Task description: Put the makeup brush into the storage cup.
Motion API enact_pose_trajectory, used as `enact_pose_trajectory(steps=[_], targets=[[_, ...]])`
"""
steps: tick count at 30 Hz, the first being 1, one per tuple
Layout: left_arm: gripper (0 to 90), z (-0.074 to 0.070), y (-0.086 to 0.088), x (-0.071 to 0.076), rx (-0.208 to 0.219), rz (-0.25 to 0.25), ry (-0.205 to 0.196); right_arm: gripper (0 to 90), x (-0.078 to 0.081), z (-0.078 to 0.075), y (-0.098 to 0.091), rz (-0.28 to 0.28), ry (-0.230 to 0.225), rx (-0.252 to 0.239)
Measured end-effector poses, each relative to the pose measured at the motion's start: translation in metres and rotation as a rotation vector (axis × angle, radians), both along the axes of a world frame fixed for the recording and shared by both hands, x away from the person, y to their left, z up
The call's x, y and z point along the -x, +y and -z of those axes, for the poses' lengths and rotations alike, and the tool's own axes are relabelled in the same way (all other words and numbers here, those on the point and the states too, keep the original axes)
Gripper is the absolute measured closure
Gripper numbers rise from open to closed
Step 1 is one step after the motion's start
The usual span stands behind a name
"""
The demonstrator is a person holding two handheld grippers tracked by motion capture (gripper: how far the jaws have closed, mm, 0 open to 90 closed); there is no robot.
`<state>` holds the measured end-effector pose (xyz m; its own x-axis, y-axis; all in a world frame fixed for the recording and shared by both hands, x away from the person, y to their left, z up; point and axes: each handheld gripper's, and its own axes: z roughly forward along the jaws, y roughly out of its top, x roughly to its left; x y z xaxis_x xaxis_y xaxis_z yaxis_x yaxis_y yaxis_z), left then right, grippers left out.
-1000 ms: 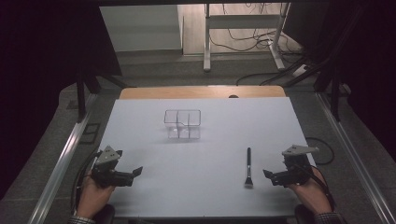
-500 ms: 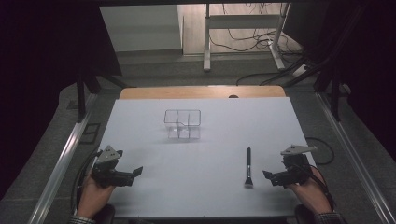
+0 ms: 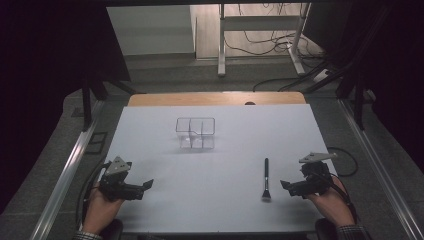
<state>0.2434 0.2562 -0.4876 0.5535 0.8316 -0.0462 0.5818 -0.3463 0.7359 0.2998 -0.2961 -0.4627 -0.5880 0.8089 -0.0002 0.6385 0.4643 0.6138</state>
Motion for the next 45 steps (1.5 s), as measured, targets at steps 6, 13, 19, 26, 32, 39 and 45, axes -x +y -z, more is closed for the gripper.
enact_pose_trajectory(steps=[6, 13, 19, 26, 32, 39, 45], targets=[[1.0, 0.001, 0.0, -0.001, -0.005, 0.002, 0.006, 0.0, -0.003, 0.0, 0.003, -0.01, 0.01, 0.015], [1.0, 0.001, -0.002, -0.002, -0.01, 0.007, 0.006, 0.0, -0.006, -0.001, 0.006, -0.019, 0.022, 0.024], [1.0, 0.001, -0.003, -0.006, 0.002, 0.016, 0.017, 0.0, -0.01, -0.004, 0.006, -0.013, 0.042, 0.023], [1.0, 0.001, -0.006, -0.007, -0.008, 0.028, 0.019, 0.0, -0.015, -0.008, 0.009, 0.004, 0.059, 0.043], [1.0, 0.002, -0.006, -0.008, -0.009, 0.029, 0.021, 0.0, -0.019, -0.006, 0.012, 0.011, 0.097, 0.059], [1.2, 0.002, -0.006, -0.007, -0.015, 0.03, 0.022, 0.0, -0.022, -0.005, 0.017, -0.007, 0.103, 0.08], [1.2, 0.001, -0.006, -0.007, -0.013, 0.031, 0.019, 0.0, -0.025, -0.005, 0.024, -0.023, 0.103, 0.081]])
